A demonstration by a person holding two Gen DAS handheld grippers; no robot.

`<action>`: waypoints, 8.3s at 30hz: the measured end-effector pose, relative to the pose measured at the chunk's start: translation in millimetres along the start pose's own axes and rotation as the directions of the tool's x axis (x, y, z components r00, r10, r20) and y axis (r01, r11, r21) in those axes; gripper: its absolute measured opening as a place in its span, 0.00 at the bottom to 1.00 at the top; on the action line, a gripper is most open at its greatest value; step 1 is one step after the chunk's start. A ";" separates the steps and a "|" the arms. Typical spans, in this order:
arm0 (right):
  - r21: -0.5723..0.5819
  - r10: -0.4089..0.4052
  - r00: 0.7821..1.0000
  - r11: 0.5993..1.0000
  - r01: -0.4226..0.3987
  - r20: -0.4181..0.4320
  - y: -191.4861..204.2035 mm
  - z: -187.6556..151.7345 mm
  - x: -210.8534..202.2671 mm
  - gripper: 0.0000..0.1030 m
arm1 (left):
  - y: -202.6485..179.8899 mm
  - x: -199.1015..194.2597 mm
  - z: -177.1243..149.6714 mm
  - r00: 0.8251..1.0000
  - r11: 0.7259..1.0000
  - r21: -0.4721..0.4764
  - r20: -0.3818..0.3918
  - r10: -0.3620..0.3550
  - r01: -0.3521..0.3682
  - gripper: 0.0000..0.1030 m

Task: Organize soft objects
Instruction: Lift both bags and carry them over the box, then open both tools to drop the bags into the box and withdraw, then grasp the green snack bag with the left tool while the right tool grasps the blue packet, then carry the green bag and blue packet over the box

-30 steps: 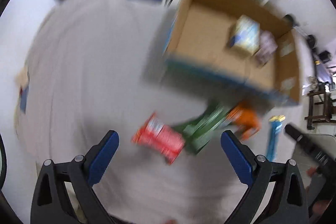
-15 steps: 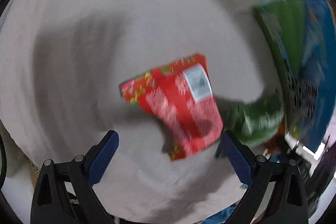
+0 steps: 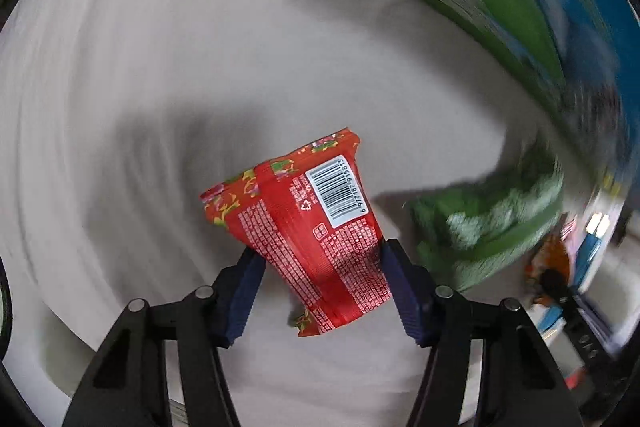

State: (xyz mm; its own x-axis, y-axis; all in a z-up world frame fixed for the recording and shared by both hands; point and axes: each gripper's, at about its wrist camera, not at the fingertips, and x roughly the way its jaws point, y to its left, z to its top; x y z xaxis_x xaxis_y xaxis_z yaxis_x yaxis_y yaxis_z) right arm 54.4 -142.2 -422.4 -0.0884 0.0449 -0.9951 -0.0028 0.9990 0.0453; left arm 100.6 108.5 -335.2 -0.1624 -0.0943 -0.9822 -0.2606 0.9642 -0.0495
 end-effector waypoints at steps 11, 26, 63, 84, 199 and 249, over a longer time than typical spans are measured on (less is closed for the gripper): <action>-0.045 0.061 0.998 0.997 -0.062 -0.015 6.7 -28.7 -8.4 0.65 | 30.9 -4.3 4.6 0.995 0.984 -0.157 -0.031 -0.093 0.087 0.59; -0.010 0.048 0.994 0.999 -0.049 -0.099 7.7 -23.4 8.3 0.41 | -61.0 31.4 -43.2 0.994 0.951 0.290 0.007 0.112 -0.109 0.48; 0.103 0.116 0.993 0.988 -0.115 -0.003 -3.6 -41.8 -46.9 0.30 | -75.6 -41.2 -118.2 0.981 0.974 0.222 0.195 -0.008 -0.036 0.41; 0.083 0.128 0.947 0.984 -0.159 0.296 -20.3 -9.0 -211.5 0.29 | -120.9 -222.3 -57.0 0.876 0.946 0.324 0.447 -0.179 0.028 0.41; 0.322 0.016 0.999 0.947 -0.005 -0.032 -127.8 -0.9 4.4 0.79 | -135.3 -3.1 5.3 0.978 0.851 0.488 0.158 0.133 -0.194 0.82; 0.114 0.018 0.988 0.994 -0.001 -0.151 -26.0 -50.2 26.1 0.15 | -66.6 -1.4 -76.3 0.996 0.952 0.303 0.088 0.022 -0.048 0.39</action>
State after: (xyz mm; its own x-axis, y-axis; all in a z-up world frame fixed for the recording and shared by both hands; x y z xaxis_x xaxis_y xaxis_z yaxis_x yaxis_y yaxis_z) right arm 2.2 -167.3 -445.0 -0.2378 0.0613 -0.9694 0.1105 0.9932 0.0357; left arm 45.6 25.4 -316.7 -0.0842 -0.0506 -0.9952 0.0479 0.9974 -0.0547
